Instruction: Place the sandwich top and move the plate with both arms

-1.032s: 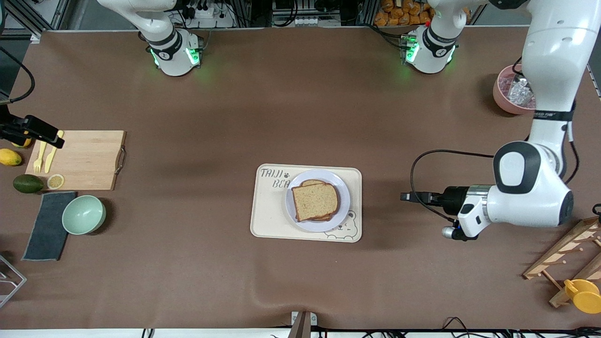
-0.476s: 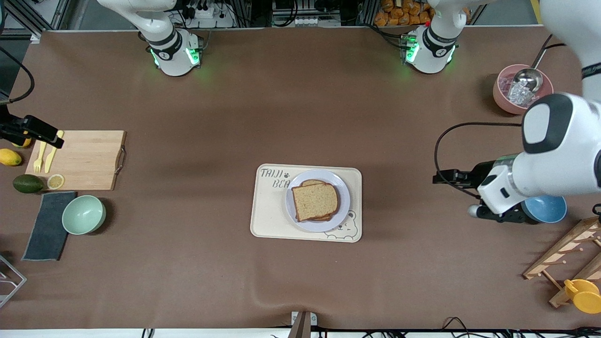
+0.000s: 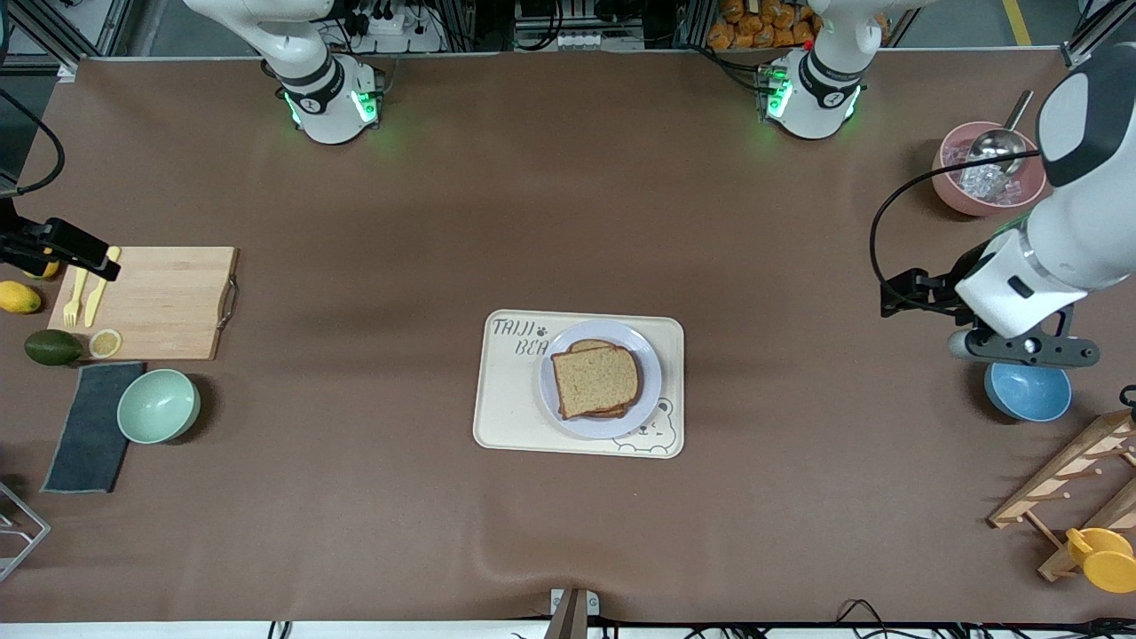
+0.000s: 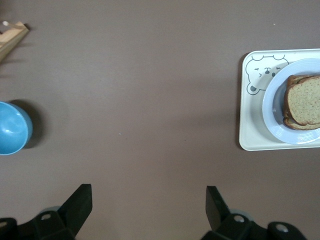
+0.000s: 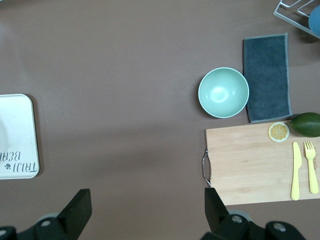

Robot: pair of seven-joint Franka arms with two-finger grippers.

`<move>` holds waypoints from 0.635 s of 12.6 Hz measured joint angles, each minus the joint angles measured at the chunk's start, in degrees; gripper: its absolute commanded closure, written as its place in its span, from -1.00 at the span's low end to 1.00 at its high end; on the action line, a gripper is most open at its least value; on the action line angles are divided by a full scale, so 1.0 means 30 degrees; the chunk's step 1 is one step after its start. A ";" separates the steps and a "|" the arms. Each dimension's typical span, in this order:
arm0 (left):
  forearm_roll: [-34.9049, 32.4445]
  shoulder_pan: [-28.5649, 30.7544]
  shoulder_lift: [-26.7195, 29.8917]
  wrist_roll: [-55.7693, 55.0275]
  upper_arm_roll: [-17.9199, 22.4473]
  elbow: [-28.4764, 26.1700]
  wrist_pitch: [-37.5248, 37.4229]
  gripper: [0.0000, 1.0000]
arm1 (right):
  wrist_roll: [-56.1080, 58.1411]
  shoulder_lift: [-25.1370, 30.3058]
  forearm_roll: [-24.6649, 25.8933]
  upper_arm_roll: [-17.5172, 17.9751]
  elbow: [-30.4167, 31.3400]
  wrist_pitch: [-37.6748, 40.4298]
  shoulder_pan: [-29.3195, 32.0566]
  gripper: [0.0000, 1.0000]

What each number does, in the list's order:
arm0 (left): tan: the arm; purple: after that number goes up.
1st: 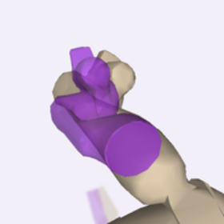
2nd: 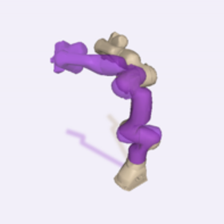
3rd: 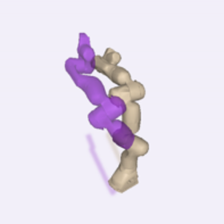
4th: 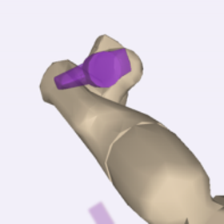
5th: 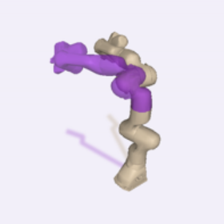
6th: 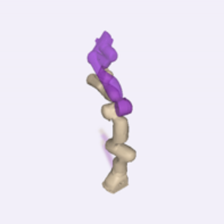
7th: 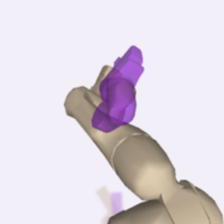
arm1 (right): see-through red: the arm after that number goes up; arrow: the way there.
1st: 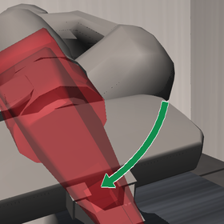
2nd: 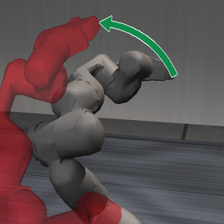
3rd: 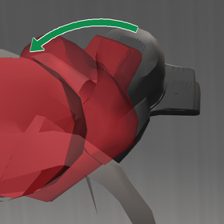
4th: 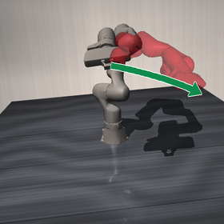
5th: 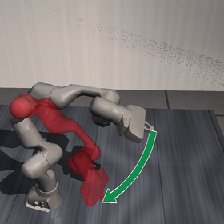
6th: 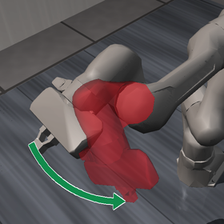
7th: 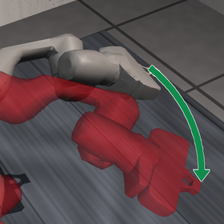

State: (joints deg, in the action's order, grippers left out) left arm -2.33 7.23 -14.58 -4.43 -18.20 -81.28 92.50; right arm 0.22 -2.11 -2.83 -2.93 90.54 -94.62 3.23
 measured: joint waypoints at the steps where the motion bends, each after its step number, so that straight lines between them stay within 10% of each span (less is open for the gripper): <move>1: -0.0023 0.0070 0.0099 0.0000 0.0099 -0.0005 -0.0098 -1.00 | 0.0001 0.0000 0.0034 0.0000 0.0000 -0.0012 0.0000 -1.00; 8: -0.0038 0.0014 0.1709 0.0028 0.1566 -0.0214 -0.0403 -1.00 | 0.0022 0.0000 0.0389 0.0149 -0.0003 -0.0172 -0.0031 -1.00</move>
State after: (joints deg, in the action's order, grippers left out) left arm -2.44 7.27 -9.45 -4.35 -13.50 -81.92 91.29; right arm 0.29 -2.11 -1.67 -2.48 90.54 -95.14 3.13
